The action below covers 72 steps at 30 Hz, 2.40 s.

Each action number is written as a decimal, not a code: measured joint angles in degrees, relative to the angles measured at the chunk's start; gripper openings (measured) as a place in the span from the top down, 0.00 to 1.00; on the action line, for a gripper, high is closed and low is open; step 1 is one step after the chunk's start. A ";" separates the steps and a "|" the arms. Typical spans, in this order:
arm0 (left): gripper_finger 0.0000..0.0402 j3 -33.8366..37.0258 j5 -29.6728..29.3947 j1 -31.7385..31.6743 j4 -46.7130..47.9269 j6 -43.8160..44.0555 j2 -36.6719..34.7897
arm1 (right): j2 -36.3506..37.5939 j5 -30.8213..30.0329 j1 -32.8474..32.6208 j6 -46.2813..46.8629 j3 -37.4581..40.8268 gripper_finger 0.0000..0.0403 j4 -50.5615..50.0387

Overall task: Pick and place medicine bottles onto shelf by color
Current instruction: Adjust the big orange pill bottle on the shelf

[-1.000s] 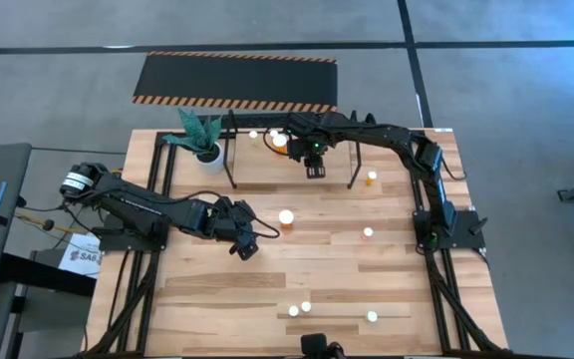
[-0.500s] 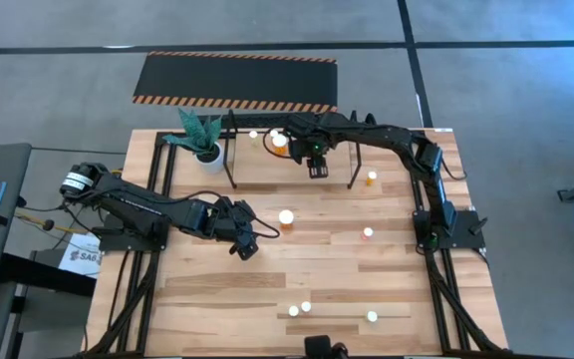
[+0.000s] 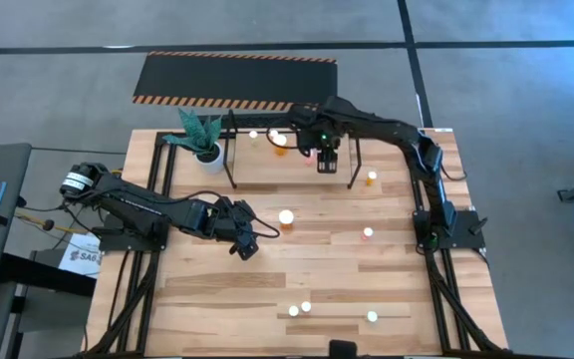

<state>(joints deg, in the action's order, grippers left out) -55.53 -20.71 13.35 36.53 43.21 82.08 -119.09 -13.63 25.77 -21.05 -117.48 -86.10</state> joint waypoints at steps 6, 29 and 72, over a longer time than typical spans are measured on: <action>0.27 0.00 0.00 0.02 0.01 0.56 0.00 | 4.21 0.63 0.75 6.42 0.94 0.44 -3.91; 0.27 0.00 -1.23 0.02 -0.76 1.62 0.00 | 44.97 6.50 -27.19 51.96 52.10 0.44 4.63; 0.27 0.04 -7.64 -4.29 -17.96 -22.02 0.52 | 61.46 -6.76 -11.42 45.97 70.98 0.44 20.19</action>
<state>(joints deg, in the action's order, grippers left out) -55.48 -28.35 9.06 18.57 21.19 82.61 -57.63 -20.39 14.35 24.92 -46.50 -65.91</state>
